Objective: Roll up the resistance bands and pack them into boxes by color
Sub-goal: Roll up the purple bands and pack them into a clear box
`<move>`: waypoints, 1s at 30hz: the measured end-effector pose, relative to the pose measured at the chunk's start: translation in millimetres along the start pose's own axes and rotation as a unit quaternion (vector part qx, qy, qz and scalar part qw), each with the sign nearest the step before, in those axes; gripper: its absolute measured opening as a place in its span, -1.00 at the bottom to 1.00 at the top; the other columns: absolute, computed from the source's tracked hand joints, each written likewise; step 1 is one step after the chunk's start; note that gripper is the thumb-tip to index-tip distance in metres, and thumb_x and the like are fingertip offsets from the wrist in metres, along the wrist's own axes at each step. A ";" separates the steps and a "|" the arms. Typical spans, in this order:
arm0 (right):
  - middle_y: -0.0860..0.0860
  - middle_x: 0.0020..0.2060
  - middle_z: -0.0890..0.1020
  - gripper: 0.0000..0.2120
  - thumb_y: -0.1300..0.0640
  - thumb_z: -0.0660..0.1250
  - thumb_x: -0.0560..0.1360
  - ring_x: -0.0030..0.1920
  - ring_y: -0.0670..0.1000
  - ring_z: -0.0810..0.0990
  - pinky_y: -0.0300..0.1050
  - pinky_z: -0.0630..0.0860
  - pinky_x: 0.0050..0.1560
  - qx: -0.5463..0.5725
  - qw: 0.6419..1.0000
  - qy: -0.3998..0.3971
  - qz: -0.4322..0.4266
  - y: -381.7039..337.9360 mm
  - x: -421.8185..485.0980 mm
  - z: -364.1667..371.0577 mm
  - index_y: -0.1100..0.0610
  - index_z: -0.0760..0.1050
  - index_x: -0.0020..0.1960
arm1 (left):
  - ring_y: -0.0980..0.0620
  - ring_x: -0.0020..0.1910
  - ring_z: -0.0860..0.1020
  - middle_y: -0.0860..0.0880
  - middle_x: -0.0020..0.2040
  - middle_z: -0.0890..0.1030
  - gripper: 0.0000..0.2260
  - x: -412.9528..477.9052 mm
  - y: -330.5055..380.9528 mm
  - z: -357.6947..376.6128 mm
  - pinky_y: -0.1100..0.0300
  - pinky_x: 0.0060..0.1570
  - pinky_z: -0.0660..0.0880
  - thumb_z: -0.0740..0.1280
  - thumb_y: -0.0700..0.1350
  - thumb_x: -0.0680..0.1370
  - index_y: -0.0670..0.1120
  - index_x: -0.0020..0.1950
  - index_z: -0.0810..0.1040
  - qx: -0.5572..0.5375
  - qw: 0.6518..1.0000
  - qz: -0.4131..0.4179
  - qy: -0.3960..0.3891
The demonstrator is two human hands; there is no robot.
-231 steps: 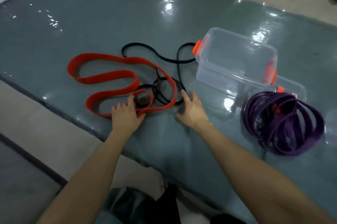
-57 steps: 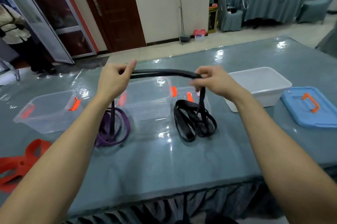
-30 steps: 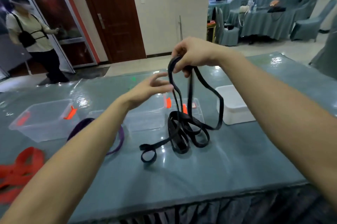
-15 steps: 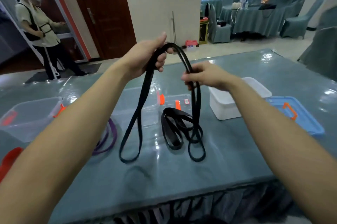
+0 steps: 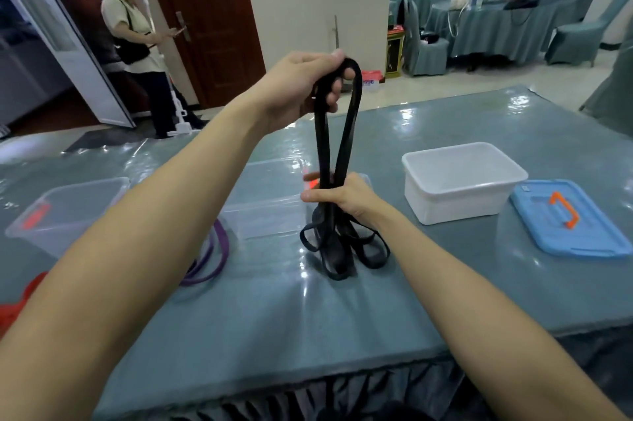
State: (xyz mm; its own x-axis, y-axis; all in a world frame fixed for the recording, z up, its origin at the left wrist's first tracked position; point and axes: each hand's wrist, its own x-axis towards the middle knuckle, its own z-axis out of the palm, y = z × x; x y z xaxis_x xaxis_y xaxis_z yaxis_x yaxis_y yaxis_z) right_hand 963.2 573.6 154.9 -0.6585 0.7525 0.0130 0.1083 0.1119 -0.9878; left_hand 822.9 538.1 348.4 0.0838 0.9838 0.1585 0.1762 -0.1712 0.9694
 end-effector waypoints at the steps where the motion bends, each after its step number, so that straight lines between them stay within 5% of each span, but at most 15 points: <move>1: 0.11 -0.18 0.76 -0.73 0.14 0.65 0.43 -0.04 0.18 0.77 0.28 0.63 0.26 0.020 1.000 0.007 0.007 4.0 -0.6 0.7 0.17 0.70 0.08 | 0.03 -0.31 0.50 -0.01 -0.26 0.55 -0.67 -0.3 1.4 -4.8 0.11 -0.14 0.57 0.30 0.06 0.76 -0.11 -0.02 0.71 0.001 1.000 0.002 0.015; 4: 0.12 -0.40 0.52 -0.91 0.32 0.50 0.55 -0.39 0.09 0.53 0.18 0.57 -0.01 0.078 0.997 0.017 0.009 3.7 -4.6 -9.9 0.28 0.62 0.01 | -0.01 -0.40 0.45 -0.02 -0.38 0.42 -0.60 -4.4 -0.2 -29.5 0.03 -0.17 0.59 0.41 0.20 0.66 -0.06 -0.22 0.62 -0.009 0.995 -0.020 0.101; 6: 0.07 -0.41 0.47 -0.89 0.26 0.52 0.56 -0.45 0.02 0.42 -0.02 0.51 -0.18 0.057 0.998 0.007 -0.005 -5.9 -7.3 -25.2 0.21 0.60 -0.04 | -0.01 -0.47 0.38 -0.02 -0.44 0.30 -0.56 -11.8 -11.8 -51.9 -0.01 -0.12 0.67 0.50 0.24 0.58 -0.02 -0.31 0.52 -0.004 0.985 -0.053 0.167; 9: 0.03 -0.41 0.50 -0.81 0.13 0.59 0.53 -0.45 0.03 0.42 -0.13 0.44 -0.36 -0.002 0.999 -0.042 -0.020 -25.8 -10.5 -47.3 0.10 0.59 -0.15 | -0.03 -0.45 0.46 -0.03 -0.46 0.36 -0.72 -26.0 -42.8 -88.5 -0.11 0.17 0.71 0.55 0.06 0.59 -0.08 -0.19 0.61 -0.022 0.973 -0.088 0.214; 11: 0.05 -0.39 0.57 -0.82 0.14 0.58 0.54 -0.42 0.08 0.53 -0.09 0.51 -0.35 -0.044 0.997 -0.063 -0.008 -34.5 -7.9 -58.2 0.14 0.58 -0.10 | -0.03 -0.31 0.62 -0.04 -0.39 0.51 -0.82 -39.4 -68.4 -110.3 0.02 0.14 0.68 0.53 -0.02 0.59 -0.10 -0.07 0.64 -0.058 0.964 -0.108 0.237; 14: 0.14 -0.30 0.72 -0.90 0.18 0.51 0.55 -0.31 0.18 0.73 0.04 0.69 -0.16 -0.176 0.978 -0.104 0.034 -39.0 0.9 -68.2 0.18 0.61 -0.06 | 0.00 -0.19 0.69 -0.04 -0.31 0.58 -0.86 -67.4 -118.9 -128.7 0.23 -0.19 0.60 0.49 -0.07 0.61 -0.07 -0.11 0.64 -0.116 0.941 -0.143 0.285; 18: 0.04 -0.31 0.75 -0.80 0.04 0.46 0.47 -0.32 0.06 0.70 -0.05 0.60 -0.11 -0.350 0.930 -0.092 0.066 -27.6 7.3 -67.8 0.19 0.68 -0.08 | 0.03 -0.24 0.62 0.00 -0.34 0.54 -0.75 -106.7 -194.7 -135.0 0.06 0.12 0.66 0.45 -0.04 0.62 -0.04 -0.23 0.56 -0.193 0.902 -0.201 0.329; 21: 0.02 -0.42 0.62 -0.74 -0.06 0.53 0.49 -0.40 0.01 0.55 -0.11 0.46 -0.26 -0.285 0.956 -0.056 0.048 -18.9 10.1 -58.6 0.15 0.66 -0.07 | 0.05 -0.28 0.51 -0.04 -0.17 0.64 -0.80 -140.1 -238.2 -123.4 0.13 -0.11 0.58 0.41 0.04 0.68 -0.05 -0.05 0.63 -0.077 0.910 -0.294 0.282; 23: 0.02 -0.39 0.62 -0.76 -0.12 0.57 0.49 -0.38 0.00 0.56 -0.11 0.47 -0.26 -0.230 0.970 -0.073 0.041 -18.5 14.3 -48.9 0.05 0.67 -0.10 | 0.05 -0.18 0.58 -0.12 0.02 0.68 -0.89 -157.3 -263.8 -109.0 0.16 -0.10 0.52 0.42 -0.13 0.68 -0.13 0.16 0.68 0.071 0.913 -0.329 0.229; 26: 0.01 -0.27 0.67 -0.68 -0.16 0.63 0.44 -0.25 -0.02 0.63 -0.07 0.50 -0.11 -0.248 0.960 -0.126 0.043 -23.5 25.0 -29.5 0.06 0.68 -0.02 | 0.04 0.29 0.62 -0.10 0.36 0.66 -0.54 -163.0 -273.1 -86.5 0.08 0.41 0.53 0.49 -0.29 0.60 -0.14 0.50 0.57 0.162 0.927 -0.313 0.132; 30: 0.13 -0.17 0.73 -0.67 -0.13 0.66 0.41 -0.27 -0.05 0.65 -0.11 0.53 -0.15 -0.268 0.948 -0.168 0.042 -30.2 35.8 -1.4 0.06 0.67 -0.02 | 0.24 0.64 0.30 0.19 0.64 0.39 0.02 -136.1 -249.3 -56.6 0.13 0.60 0.23 0.74 0.11 0.36 0.16 0.70 0.26 0.123 0.969 -0.212 -0.001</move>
State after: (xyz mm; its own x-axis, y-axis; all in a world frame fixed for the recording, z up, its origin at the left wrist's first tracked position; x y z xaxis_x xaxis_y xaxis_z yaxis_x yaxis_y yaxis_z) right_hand 937.4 598.2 185.5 -0.8212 0.5336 -0.2020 0.4744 0.4418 -0.7614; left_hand 712.0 449.9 95.8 -0.0465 0.9684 -0.2449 0.4243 0.2411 0.8729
